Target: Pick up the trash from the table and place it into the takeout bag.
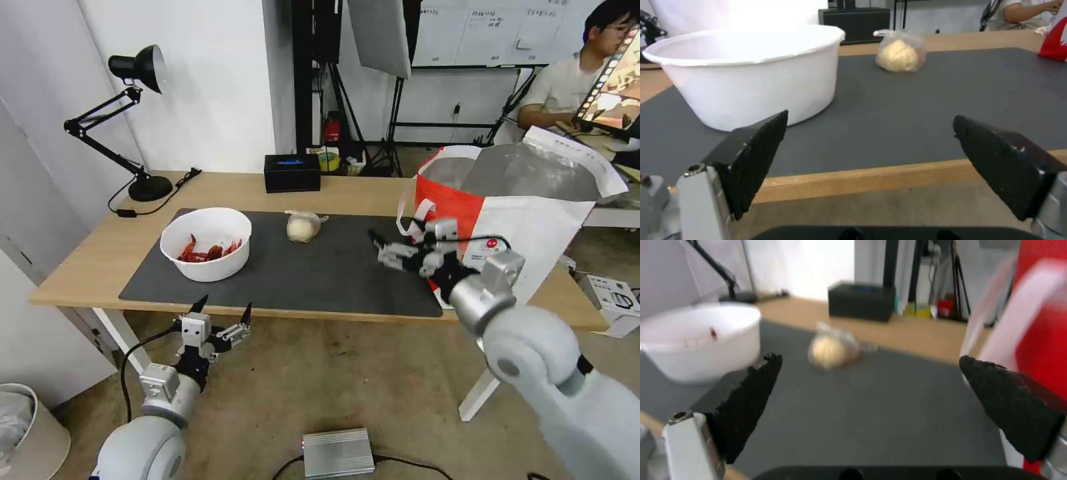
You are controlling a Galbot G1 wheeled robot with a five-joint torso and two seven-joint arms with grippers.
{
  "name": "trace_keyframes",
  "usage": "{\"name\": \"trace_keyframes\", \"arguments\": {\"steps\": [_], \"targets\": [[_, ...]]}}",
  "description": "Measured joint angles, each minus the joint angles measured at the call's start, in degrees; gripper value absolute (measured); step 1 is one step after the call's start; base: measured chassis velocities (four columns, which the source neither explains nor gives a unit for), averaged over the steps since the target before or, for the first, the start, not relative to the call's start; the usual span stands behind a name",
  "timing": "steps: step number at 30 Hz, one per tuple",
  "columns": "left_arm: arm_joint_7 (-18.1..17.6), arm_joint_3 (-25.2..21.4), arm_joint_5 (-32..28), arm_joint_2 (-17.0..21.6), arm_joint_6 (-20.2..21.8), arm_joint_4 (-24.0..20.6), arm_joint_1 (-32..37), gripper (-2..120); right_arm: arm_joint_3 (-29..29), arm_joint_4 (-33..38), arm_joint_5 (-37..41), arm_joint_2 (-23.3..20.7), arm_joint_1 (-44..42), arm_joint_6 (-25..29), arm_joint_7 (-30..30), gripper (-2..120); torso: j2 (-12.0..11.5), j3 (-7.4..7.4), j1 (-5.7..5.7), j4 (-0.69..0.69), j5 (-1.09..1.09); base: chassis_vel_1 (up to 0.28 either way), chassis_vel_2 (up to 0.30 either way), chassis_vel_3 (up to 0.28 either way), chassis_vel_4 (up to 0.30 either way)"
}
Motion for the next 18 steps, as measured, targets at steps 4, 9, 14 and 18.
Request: {"name": "trace_keyframes", "arguments": {"steps": [4,9,14,18], "targets": [[-0.01,-0.06,0.02,-0.02,-0.20,0.21,0.00,100,0.02,0.13,-3.45,1.80,-6.30,2.56,0.52,100,0.00,0.01,0.00,-0.01,0.01,0.000,0.000,0.000,0.000],[-0.02,-0.06,0.00,0.28,-0.30,0.39,-0.25,100,0.05,0.17,-7.86,3.65,-11.88,5.74,2.02,100,0.00,0.00,0.00,0.00,0.00,0.000,0.000,0.000,0.000],[0.02,-0.08,-0.07,0.60,-0.31,0.59,-0.25,100,0.46,0.49,-10.76,4.99,-15.79,6.85,3.50,100,0.00,0.01,0.00,0.00,0.00,0.000,0.000,0.000,0.000],[0.83,-0.26,-0.55,1.21,-0.17,0.74,-0.35,100,1.34,0.99,-12.13,5.82,-19.10,7.23,4.40,100,0.00,0.00,0.00,0.00,0.00,0.000,0.000,0.000,0.000]]}}
